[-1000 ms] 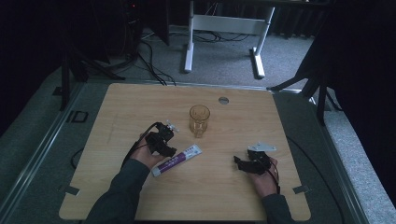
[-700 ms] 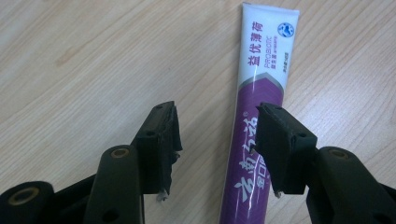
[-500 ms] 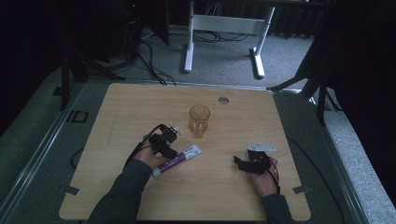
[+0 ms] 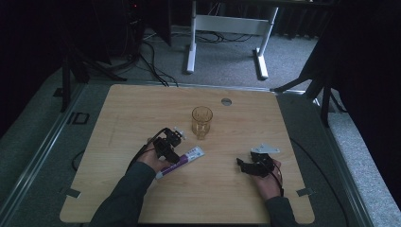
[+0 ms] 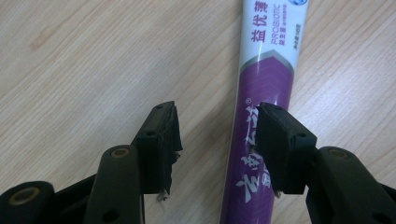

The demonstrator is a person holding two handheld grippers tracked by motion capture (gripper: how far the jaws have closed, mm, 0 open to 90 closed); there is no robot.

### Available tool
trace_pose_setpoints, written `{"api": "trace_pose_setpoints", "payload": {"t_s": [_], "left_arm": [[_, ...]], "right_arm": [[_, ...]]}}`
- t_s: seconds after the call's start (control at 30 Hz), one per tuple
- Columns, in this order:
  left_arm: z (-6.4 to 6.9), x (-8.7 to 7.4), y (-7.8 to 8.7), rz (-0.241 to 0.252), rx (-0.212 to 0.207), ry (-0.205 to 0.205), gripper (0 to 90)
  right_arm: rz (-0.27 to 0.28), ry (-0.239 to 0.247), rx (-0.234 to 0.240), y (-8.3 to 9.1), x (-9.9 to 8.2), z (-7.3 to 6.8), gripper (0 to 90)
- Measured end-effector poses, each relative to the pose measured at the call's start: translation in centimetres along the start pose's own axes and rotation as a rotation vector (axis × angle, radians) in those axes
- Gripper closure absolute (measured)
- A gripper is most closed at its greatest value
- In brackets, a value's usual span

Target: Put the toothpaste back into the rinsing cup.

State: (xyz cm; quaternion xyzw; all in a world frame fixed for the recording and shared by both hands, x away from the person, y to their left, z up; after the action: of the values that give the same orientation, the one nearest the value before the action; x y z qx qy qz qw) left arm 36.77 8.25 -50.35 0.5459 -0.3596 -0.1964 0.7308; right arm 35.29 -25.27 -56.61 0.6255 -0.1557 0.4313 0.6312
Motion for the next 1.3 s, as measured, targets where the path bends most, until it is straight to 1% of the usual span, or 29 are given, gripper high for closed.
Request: {"api": "trace_pose_setpoints", "payload": {"t_s": [0.07, 0.2, 0.47, 0.8, 0.97, 1.07, 1.1, 1.17, 1.3], "left_arm": [[-0.1, 0.0, -0.1, -0.009, -0.004, 0.002, 48.2], [-0.1, 0.1, -0.3, -0.01, -0.01, 0.005, 48.5], [0.2, 0.4, -0.5, -0.017, -0.02, -0.002, 48.5], [0.6, 0.8, -0.7, -0.039, -0.036, 0.008, 49.2], [0.9, 1.0, -1.0, -0.066, -0.047, -0.001, 49.1], [1.1, 1.0, -1.2, -0.079, -0.048, 0.0, 49.1], [1.1, 1.1, -1.4, -0.096, -0.053, 0.0, 49.0], [1.1, 1.3, -1.6, -0.11, -0.054, 0.004, 49.0], [1.1, 1.4, -1.9, -0.127, -0.06, 0.007, 49.3]], "right_arm": [[0.0, 0.0, 0.0, 0.0, 0.0, 0.0, 28.9], [0.0, 0.0, 0.0, 0.0, 0.0, 0.0, 28.9], [0.0, 0.001, 0.001, 0.0, 0.0, 0.0, 28.8], [0.0, 0.001, 0.001, 0.0, 0.0, 0.0, 28.6], [0.0, 0.001, 0.001, 0.0, 0.0, 0.0, 28.6], [0.0, 0.001, 0.002, 0.0, 0.0, 0.0, 28.6], [0.0, 0.001, 0.001, 0.0, 0.0, 0.0, 28.6], [0.0, 0.002, 0.002, 0.0, 0.0, 0.0, 28.5], [0.0, 0.003, 0.002, 0.0, 0.0, 0.0, 28.5]]}}
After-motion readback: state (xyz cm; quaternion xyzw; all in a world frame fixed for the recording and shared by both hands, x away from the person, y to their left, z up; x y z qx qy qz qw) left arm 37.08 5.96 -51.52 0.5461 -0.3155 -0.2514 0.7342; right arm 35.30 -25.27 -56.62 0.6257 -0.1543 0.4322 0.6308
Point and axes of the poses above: each handheld gripper's, and its own axes: y roughly backward along the jaws, x roughly out of its top, z roughly to its right, the point moved 1 cm from there along -y, roughly forward along the jaws, and after that the axes turned 14 degrees about -x, right-handed, at the moved point
